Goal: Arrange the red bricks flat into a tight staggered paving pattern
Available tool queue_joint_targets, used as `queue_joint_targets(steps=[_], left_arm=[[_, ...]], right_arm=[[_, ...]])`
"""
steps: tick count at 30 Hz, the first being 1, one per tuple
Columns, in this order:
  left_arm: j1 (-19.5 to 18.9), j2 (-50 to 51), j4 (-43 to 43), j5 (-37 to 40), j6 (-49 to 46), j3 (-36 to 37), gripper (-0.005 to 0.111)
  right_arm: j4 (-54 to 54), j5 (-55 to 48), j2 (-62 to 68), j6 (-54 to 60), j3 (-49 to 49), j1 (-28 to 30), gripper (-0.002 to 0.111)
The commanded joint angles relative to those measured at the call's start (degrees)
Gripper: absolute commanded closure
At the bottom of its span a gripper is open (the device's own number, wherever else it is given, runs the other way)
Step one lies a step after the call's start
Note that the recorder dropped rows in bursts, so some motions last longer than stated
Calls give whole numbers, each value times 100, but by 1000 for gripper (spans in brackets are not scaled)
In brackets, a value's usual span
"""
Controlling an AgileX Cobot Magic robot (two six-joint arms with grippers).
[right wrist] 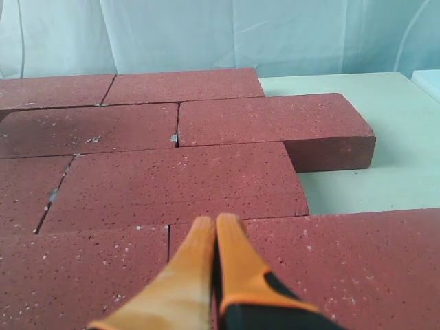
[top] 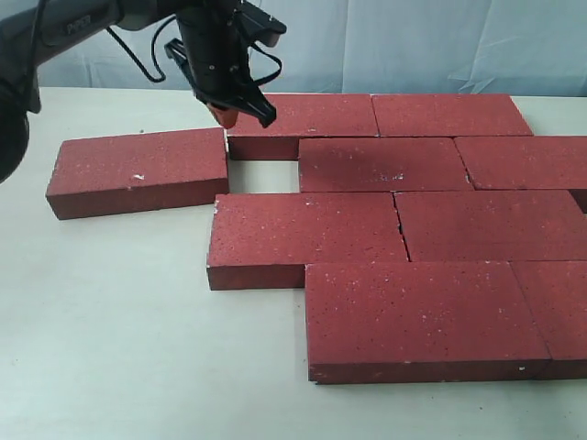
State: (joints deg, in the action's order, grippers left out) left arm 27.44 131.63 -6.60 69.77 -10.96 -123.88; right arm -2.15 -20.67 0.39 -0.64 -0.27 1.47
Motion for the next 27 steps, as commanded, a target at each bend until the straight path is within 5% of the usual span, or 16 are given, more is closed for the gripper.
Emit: queue_joint_targets(steps=[1, 12, 27], left_arm=[[-229, -310, -180, 19, 103, 3, 107], [-1390, -259, 1292, -289, 509, 3, 107], [-1473, 686, 1649, -1878, 882, 3, 107]], right_arm=[[18, 51, -39, 18, 27, -30, 109], [18, 51, -39, 18, 27, -30, 109], [7, 51, -39, 18, 27, -30, 109]])
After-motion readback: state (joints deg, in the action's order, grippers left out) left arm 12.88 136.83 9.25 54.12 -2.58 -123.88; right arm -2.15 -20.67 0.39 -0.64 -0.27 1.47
